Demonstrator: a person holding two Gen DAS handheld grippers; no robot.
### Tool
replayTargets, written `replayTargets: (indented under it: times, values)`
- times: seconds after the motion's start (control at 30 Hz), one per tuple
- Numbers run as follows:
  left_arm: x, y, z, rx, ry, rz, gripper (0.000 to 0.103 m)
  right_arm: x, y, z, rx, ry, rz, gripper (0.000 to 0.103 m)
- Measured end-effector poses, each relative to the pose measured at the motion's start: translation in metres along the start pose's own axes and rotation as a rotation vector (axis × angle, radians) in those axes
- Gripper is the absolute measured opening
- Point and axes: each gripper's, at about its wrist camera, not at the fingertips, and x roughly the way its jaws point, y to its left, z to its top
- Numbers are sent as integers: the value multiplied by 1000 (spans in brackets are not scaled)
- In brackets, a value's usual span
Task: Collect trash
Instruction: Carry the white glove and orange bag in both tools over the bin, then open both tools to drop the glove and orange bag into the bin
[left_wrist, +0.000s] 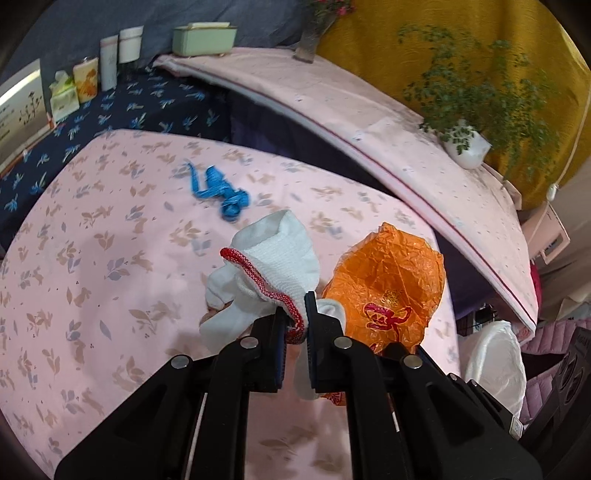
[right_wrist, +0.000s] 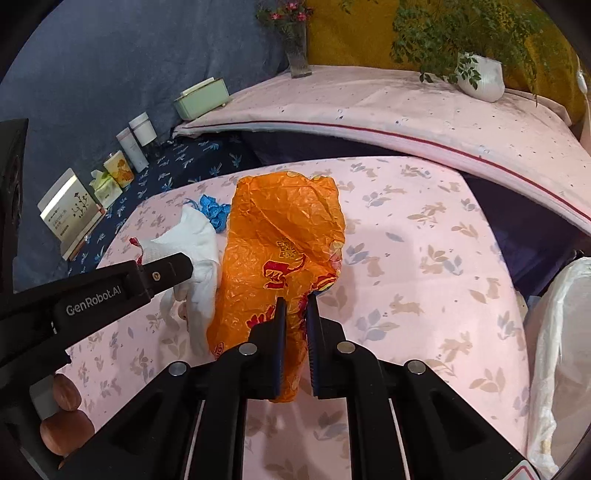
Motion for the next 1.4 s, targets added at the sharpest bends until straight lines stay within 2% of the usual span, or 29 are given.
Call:
replayTargets:
  times: [0.27, 0.63, 0.9, 1.4]
  values:
    - [-29, -62, -8, 94, -37, -43, 8, -57, -42, 3, 53, -99, -36, 10]
    - [-43, -140, -25, 224, -50, -106, 9, -107, -108, -3, 142, -184, -113, 10]
    - [-39, -191, -46, 316, -25, -143, 9, -128, -170, -21, 252, -204, -180, 10]
    - [-22, -279, -91, 478, 57, -241, 9, -163, -257, -56, 403, -230, -283, 10]
